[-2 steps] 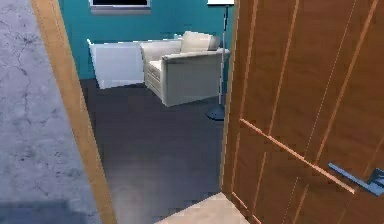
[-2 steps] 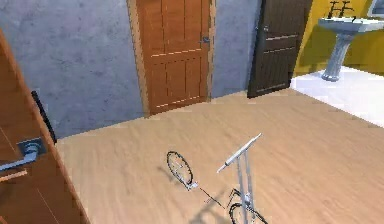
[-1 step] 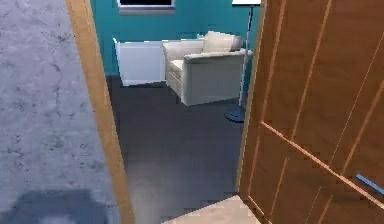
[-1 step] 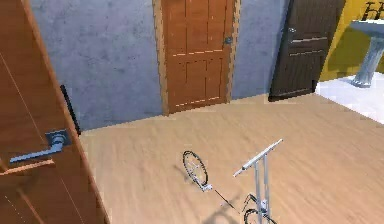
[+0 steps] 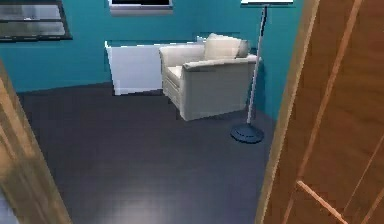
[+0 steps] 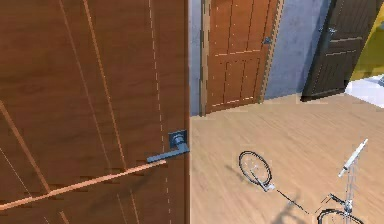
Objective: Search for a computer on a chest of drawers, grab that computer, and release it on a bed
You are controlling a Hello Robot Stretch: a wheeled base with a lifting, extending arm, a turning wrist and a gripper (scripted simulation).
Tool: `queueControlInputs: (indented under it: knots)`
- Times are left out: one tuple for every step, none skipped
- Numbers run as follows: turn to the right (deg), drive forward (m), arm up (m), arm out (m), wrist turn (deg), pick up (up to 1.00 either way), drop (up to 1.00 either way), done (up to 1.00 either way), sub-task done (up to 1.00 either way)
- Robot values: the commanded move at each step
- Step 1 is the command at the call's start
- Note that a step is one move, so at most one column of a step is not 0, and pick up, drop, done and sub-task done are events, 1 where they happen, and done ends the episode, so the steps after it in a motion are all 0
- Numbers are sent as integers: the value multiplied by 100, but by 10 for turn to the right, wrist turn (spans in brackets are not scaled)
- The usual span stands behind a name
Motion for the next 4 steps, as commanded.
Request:
queueControlInputs:
  knots:
    - [-120, 0, 0, 0, 0, 0, 0, 0, 0]
    - [0, 75, 0, 0, 0, 0, 0, 0, 0]
    - [-90, 0, 0, 0, 0, 0, 0, 0, 0]
    - [0, 30, 0, 0, 0, 0, 0, 0, 0]
